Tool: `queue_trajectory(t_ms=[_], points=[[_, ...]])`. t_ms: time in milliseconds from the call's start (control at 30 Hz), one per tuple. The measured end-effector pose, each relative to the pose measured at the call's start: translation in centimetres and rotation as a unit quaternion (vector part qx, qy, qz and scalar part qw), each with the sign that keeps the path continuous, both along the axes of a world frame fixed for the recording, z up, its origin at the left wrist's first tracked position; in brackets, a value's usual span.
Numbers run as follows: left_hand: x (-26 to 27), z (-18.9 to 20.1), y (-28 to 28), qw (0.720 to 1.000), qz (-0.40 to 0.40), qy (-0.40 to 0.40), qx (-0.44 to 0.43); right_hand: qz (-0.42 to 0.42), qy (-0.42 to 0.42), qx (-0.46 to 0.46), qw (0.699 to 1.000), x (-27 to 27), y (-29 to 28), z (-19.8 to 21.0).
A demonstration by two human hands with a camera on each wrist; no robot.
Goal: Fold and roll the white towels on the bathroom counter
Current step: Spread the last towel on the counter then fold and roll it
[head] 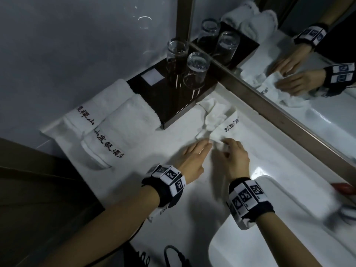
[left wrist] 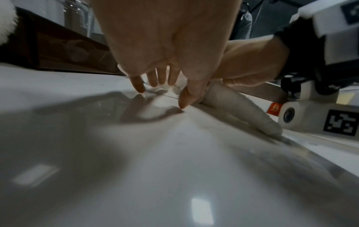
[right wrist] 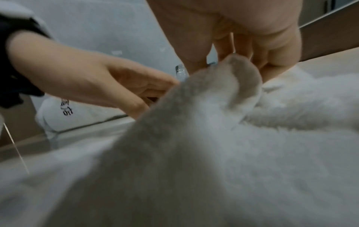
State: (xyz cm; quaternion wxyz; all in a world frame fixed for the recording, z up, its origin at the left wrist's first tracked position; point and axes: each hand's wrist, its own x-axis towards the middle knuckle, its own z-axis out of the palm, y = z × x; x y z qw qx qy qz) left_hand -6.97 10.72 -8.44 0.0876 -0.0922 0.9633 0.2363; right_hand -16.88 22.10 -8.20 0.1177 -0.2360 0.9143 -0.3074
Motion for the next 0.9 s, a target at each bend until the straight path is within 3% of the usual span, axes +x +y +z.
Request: queue_trajectory(t_ms=[133, 267, 367, 500, 700, 767, 900], points=[[1.4, 0.2, -0.1, 0.999, 0.031, 0.036, -0.025, 0.029, -0.12, -0.068, 0.99, 2.4, 0.1, 0.3], [4.2, 0.5, -0.6, 0.998, 0.013, 0.01, -0.068, 0.057, -0.197, -0.097, 0.974, 4.7, 0.2, 0.8], [7.4, 0.8, -1.0, 0.994, -0.015, -0.013, -0.111, 0.143, -0.227, -0.093, 0.959, 6.2, 0.1, 1.6], [12.2, 1.2, -1.5, 0.996, 0.036, -0.036, -0.078, 0.194, -0.222, -0.051, 0.954, 7.8, -0.4, 2.5], [18.6, 1.1, -2.2, 0.989, 0.083, -0.07, -0.102, 0.024, -0.098, -0.138, 0.985, 5.7, 0.5, 3.7], [20.3, 0.9, -2.5, 0.987, 0.109, -0.053, -0.105, -0.018, -0.048, -0.144, 0.988, 4.2, 1.3, 4.0], [22.3, 0.1, -2.5, 0.978, 0.16, -0.092, -0.096, -0.113, 0.001, -0.119, 0.986, 1.1, 2.3, 3.6]])
